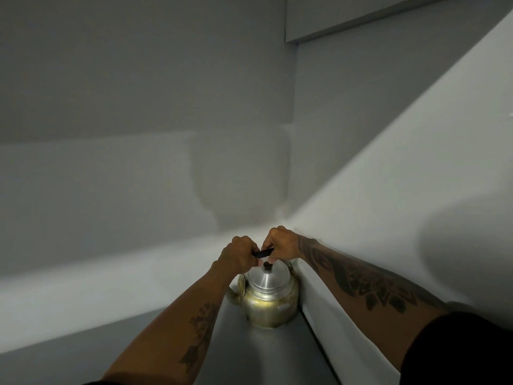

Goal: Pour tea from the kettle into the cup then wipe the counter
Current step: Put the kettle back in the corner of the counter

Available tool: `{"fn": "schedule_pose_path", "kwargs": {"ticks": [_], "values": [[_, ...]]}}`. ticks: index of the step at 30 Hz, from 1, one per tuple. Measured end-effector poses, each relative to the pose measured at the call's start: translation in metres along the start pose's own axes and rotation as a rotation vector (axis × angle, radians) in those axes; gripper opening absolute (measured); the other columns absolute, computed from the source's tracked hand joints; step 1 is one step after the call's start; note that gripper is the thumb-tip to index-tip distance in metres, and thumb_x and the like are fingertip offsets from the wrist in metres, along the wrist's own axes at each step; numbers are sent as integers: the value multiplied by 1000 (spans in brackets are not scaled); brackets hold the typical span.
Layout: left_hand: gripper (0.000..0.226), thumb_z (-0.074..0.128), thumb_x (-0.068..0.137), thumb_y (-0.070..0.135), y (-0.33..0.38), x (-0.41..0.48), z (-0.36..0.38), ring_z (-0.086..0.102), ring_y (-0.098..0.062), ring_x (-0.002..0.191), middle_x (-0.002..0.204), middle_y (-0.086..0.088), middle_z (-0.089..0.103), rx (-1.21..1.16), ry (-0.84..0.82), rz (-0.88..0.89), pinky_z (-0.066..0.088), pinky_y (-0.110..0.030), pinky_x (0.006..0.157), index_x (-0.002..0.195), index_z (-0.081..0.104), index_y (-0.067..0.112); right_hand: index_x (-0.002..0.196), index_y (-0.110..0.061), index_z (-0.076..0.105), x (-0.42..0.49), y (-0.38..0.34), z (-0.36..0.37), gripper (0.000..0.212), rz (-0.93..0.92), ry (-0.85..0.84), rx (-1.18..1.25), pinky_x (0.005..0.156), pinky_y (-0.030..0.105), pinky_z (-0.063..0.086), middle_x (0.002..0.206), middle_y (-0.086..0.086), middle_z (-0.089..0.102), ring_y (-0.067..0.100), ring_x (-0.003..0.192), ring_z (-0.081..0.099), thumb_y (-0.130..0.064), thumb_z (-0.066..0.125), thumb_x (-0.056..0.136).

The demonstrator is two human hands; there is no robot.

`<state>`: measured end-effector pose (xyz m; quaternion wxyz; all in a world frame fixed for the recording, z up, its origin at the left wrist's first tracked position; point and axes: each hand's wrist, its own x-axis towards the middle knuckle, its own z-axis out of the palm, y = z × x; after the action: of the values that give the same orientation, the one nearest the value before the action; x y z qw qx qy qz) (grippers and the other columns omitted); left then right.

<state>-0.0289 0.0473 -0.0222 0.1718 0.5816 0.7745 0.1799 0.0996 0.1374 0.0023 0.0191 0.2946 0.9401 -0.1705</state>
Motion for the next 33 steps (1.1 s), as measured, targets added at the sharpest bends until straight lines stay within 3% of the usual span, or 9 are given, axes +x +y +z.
{"fn": "schedule_pose_path", "kwargs": {"ticks": [6,16,20,26,33], "values": [[28,75,76,26,-1,2,2,62,-23,81,88,-4,63,-8,7,-15,51,-32,76,102,73,15,106,-11,73,2,1,3,32,17,12,4,83,36,51,102,12,70,16,84,51,-12,76,74],[38,72,79,21,-4,1,0,61,-27,106,111,-11,67,-24,-13,-14,51,-37,93,116,68,17,111,-12,68,-3,-1,3,38,66,9,-10,75,30,45,107,10,67,20,88,55,-14,74,74],[69,77,76,22,-12,-20,-7,54,-25,120,131,-9,56,-110,-47,-46,46,-36,102,137,47,18,133,-15,52,-14,-12,2,65,79,4,-10,98,36,46,131,8,58,24,118,53,-22,78,74],[67,73,80,30,-22,-60,-40,46,-26,131,143,-7,49,-142,74,-25,40,-43,108,140,43,24,141,-25,43,-33,-21,-15,64,75,110,8,113,37,30,150,3,40,23,138,34,-36,68,82],[65,57,90,37,-39,-161,-101,34,-27,140,154,-6,34,113,383,32,33,-42,110,147,28,26,149,-19,29,-69,-107,-14,64,-43,306,-37,118,41,24,156,7,32,25,143,29,-38,55,93]]}}
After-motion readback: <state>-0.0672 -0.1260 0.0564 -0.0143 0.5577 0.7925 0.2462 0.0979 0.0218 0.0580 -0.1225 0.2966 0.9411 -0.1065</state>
